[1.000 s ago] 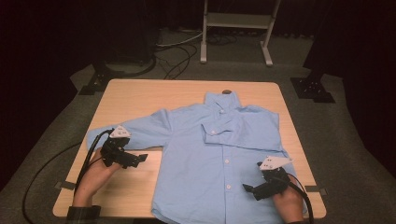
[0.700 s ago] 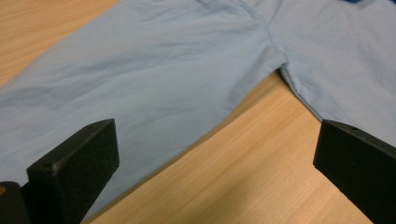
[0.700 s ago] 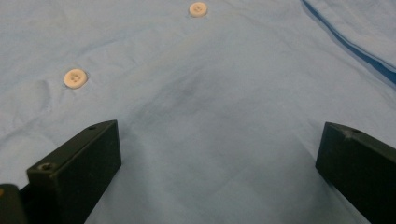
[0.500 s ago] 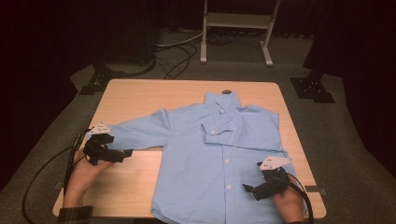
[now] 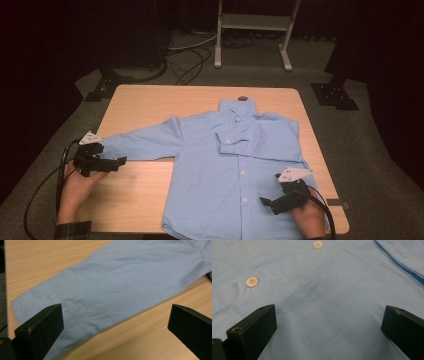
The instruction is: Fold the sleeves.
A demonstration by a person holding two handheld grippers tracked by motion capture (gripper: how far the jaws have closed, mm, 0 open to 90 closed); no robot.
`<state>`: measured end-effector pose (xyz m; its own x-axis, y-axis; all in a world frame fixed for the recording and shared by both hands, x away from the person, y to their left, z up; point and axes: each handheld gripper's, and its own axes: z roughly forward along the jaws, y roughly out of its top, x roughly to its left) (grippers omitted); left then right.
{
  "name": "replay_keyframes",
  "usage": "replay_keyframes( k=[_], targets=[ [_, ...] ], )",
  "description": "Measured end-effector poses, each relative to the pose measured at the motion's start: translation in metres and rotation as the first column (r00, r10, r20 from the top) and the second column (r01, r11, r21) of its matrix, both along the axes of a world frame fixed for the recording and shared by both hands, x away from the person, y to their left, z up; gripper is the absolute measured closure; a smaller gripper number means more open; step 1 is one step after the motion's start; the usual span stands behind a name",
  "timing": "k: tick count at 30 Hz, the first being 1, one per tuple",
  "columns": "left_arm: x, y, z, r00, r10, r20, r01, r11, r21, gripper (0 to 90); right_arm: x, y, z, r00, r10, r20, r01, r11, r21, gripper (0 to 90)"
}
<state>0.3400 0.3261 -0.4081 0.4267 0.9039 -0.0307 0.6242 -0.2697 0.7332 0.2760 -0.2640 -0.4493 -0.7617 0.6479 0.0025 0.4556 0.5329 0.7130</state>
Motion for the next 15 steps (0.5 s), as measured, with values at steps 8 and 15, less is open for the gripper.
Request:
replay_keyframes(
  k=[8, 15],
  targets=[
    [0.002, 0.016, -0.011, 0.9969, 0.076, -0.023, -0.075, 0.9969, 0.025, 0.0, 0.000, 0.000, 0.000, 1.0000, 0.000, 0.000, 0.000, 1.000, 0.000, 0.0],
    [0.004, 0.029, -0.017, 0.9922, 0.115, -0.048, -0.114, 0.9931, 0.027, 0.0, 0.000, 0.000, 0.000, 1.0000, 0.000, 0.000, 0.000, 1.000, 0.000, 0.0]
  ],
)
